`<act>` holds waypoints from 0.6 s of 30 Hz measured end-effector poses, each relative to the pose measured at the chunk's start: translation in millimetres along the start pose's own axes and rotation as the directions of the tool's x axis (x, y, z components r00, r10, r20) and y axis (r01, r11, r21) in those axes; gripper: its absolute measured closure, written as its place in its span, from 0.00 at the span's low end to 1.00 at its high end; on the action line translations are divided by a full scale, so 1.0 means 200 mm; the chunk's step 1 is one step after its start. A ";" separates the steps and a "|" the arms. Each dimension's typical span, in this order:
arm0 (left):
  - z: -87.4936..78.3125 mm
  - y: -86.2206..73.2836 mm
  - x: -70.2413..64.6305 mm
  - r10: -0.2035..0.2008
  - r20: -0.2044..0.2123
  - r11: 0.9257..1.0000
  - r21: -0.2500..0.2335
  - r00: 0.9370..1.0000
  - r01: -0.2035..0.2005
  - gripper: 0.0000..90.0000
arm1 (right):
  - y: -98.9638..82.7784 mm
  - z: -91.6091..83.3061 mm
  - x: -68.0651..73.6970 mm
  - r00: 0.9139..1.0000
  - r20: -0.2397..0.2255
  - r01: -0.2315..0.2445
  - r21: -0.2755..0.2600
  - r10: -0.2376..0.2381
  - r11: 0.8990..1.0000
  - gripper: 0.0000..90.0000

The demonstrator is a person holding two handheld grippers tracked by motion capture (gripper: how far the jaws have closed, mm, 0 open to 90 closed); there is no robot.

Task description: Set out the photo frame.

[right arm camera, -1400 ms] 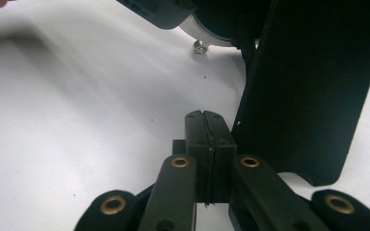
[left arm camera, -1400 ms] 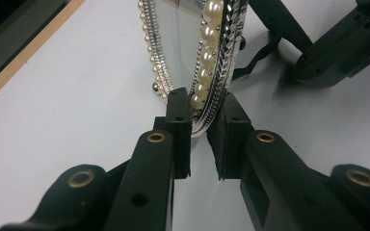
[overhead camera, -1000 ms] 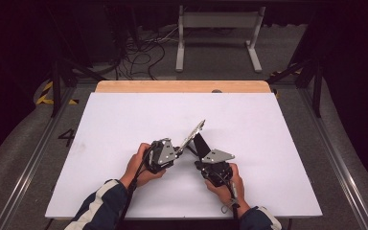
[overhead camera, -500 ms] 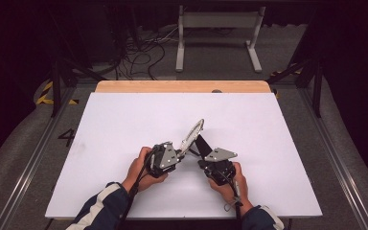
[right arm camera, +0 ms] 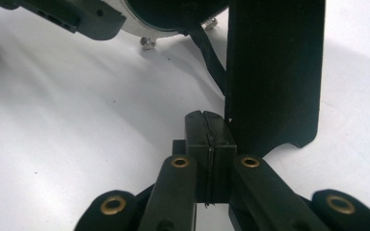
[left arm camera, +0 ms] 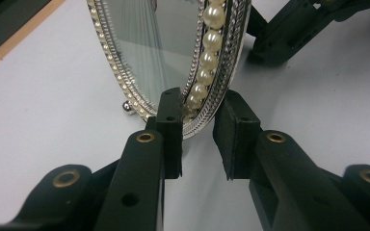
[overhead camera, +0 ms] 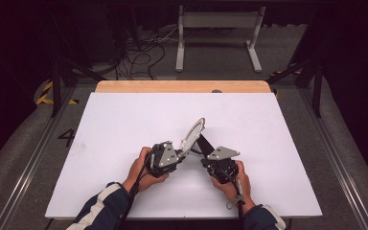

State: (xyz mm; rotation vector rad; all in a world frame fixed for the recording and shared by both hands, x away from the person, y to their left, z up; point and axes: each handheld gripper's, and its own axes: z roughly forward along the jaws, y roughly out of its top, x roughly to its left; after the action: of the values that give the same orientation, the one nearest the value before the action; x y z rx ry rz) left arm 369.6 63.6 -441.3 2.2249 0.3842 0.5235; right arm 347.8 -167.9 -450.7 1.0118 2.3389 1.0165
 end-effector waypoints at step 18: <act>0.08 -0.01 -0.02 -0.045 -0.040 0.999 0.010 0.998 0.045 0.67 | 0.01 -0.05 -0.02 1.000 0.007 -0.016 -0.048 0.017 0.999 1.00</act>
State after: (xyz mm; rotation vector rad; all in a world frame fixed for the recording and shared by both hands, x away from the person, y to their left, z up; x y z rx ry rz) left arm 373.9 52.1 -453.3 2.2134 0.4575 0.5436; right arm 346.5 -174.6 -442.1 1.0166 2.2927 1.0680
